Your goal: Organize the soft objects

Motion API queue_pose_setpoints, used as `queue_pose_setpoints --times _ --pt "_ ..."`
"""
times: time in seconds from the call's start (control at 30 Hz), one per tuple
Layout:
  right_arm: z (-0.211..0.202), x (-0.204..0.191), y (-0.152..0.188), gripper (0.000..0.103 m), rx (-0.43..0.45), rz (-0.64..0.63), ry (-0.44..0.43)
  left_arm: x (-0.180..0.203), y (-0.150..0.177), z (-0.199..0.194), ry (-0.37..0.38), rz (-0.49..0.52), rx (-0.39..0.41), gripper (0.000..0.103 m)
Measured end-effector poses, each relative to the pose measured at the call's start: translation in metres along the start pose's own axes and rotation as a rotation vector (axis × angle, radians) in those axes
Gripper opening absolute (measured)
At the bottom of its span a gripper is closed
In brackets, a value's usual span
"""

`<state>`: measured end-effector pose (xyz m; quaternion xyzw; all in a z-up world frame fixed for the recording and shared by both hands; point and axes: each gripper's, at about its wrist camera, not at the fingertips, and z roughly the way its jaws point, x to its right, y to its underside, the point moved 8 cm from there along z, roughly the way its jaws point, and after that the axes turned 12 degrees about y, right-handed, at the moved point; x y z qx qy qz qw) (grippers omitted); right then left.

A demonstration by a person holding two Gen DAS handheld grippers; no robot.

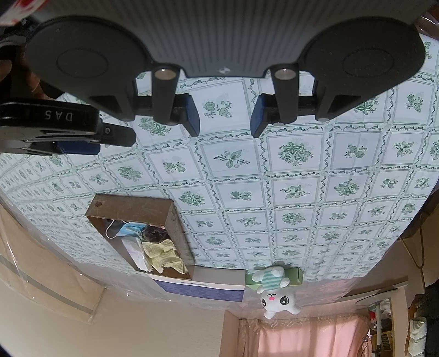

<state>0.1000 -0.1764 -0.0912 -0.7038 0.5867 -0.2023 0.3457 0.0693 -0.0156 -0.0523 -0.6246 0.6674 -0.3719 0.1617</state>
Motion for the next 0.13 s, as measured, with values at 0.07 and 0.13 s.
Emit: queue_pose_setpoints --times 0.07,0.13 --pt "0.0009 0.0000 0.0009 0.071 -0.001 0.000 0.001 -0.0021 0.0002 0.0017 -0.005 -0.007 -0.002 0.038" --pt "0.0014 -0.0008 0.0015 0.071 -0.002 0.000 0.001 -0.0041 0.0007 0.0030 -0.011 -0.011 -0.004 0.042"
